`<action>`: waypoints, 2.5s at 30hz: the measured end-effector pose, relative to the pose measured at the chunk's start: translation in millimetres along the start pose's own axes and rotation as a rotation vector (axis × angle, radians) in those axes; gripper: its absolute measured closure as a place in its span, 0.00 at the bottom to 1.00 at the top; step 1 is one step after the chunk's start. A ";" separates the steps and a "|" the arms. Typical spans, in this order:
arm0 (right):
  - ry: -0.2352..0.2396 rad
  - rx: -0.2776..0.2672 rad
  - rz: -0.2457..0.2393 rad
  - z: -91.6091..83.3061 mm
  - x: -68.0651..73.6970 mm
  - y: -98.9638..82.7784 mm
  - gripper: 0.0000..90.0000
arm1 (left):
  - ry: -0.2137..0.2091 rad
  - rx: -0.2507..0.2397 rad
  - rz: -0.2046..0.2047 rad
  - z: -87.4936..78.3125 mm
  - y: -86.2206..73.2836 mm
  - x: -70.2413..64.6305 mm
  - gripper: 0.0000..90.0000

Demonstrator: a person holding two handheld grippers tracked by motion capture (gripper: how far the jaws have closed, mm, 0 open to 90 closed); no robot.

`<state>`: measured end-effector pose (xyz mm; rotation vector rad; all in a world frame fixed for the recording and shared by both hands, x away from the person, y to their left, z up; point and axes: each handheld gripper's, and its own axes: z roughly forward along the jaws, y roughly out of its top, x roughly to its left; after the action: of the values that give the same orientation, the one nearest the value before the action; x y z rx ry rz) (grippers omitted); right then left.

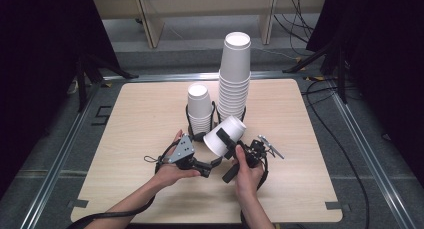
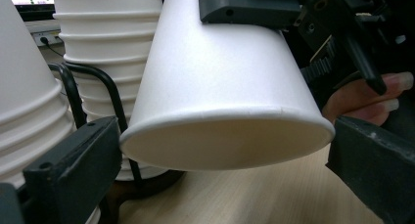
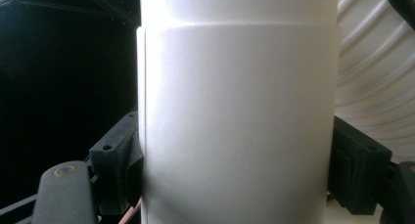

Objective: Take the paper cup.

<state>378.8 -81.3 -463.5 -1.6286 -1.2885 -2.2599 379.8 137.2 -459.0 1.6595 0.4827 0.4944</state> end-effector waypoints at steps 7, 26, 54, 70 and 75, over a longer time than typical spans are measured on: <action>-0.013 -0.004 0.006 -0.1 -2.0 -1.8 0.24 | -0.048 0.008 -0.010 1.1 -1.4 -1.1 0.00; -0.013 0.002 0.006 -1.4 -1.5 -5.4 0.26 | -0.097 0.000 0.001 4.1 -5.1 1.4 0.00; 0.003 0.051 -0.054 0.3 -2.0 -6.0 0.27 | -0.133 0.070 -0.053 1.2 -0.8 5.4 0.00; 0.008 0.100 -0.090 3.6 -4.6 -9.8 0.27 | -0.159 0.048 -0.089 3.3 1.5 7.0 0.00; 0.031 0.102 -0.079 3.6 -3.7 -10.0 0.27 | -0.165 0.064 -0.083 2.3 3.4 8.4 0.00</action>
<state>378.0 -74.0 -472.0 -1.5288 -1.4596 -2.2130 388.1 139.6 -455.5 1.7177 0.4471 0.2811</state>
